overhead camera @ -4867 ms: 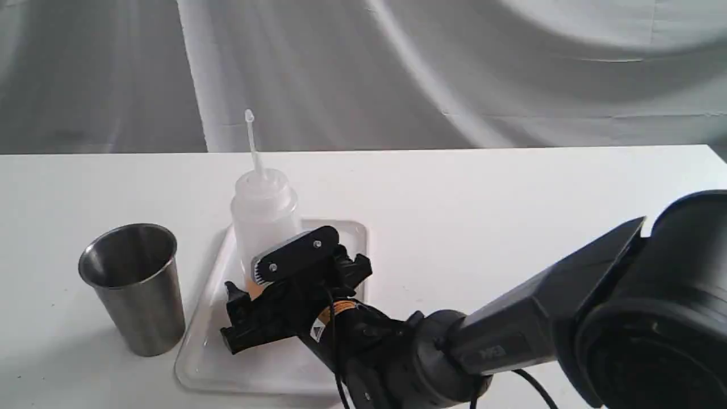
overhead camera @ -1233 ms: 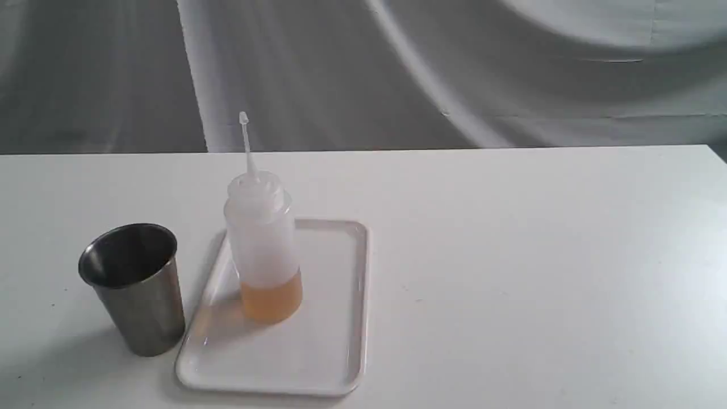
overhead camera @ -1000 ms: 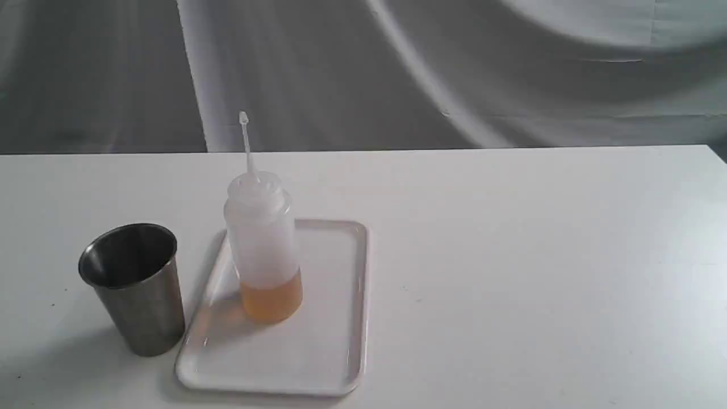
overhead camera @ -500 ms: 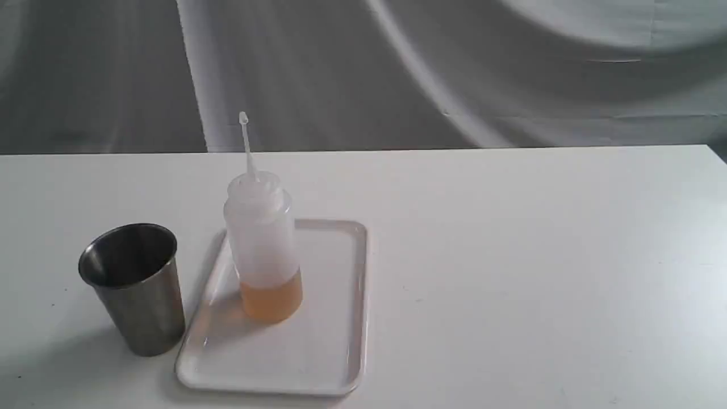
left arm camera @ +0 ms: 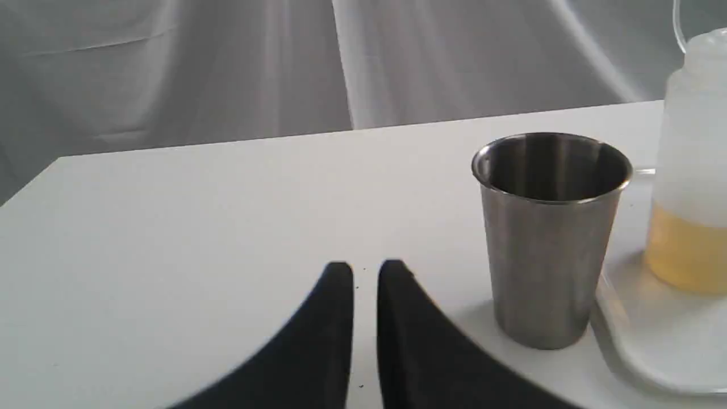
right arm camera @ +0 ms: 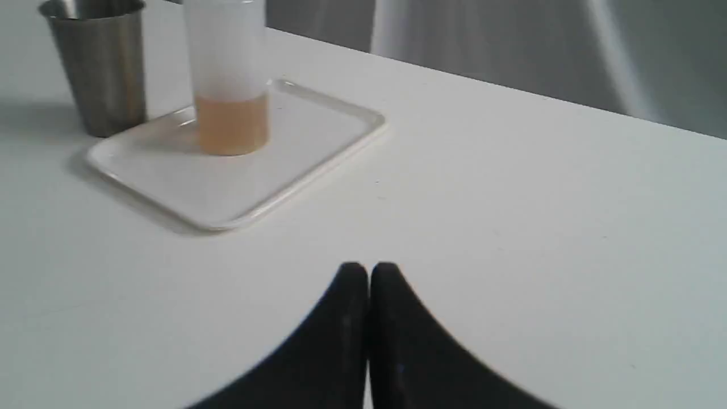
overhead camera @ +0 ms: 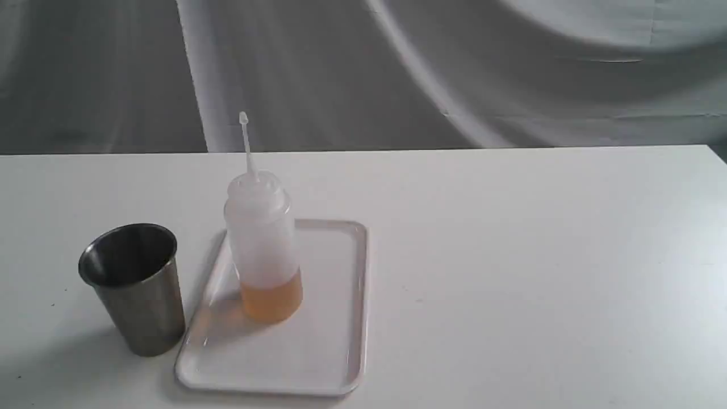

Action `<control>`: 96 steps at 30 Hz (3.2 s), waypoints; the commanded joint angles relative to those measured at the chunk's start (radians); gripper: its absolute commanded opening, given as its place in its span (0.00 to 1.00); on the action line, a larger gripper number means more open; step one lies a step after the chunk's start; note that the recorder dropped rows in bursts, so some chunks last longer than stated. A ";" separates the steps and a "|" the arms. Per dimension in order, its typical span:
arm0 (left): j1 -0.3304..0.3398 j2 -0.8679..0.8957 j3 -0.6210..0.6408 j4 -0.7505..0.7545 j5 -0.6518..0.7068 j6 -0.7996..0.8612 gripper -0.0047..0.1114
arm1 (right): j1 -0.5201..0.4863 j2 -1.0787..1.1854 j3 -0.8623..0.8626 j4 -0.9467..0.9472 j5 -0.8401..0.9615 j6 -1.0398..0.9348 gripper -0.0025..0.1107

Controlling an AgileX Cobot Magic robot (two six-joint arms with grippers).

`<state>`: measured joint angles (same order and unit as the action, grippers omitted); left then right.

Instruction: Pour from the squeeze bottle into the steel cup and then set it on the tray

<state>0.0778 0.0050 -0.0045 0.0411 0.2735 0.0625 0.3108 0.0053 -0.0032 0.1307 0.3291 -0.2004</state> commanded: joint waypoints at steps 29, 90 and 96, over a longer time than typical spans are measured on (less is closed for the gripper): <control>0.003 -0.005 0.004 0.000 -0.008 -0.002 0.11 | -0.550 -0.005 0.003 -0.004 0.004 -0.004 0.02; 0.003 -0.005 0.004 0.000 -0.008 -0.002 0.11 | -0.551 -0.005 0.003 0.004 0.004 -0.004 0.02; 0.003 -0.005 0.004 0.000 -0.008 -0.002 0.11 | -0.551 -0.005 0.003 0.004 0.004 -0.004 0.02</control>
<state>0.0778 0.0050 -0.0045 0.0411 0.2735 0.0625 -0.2323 0.0053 -0.0032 0.1327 0.3337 -0.2004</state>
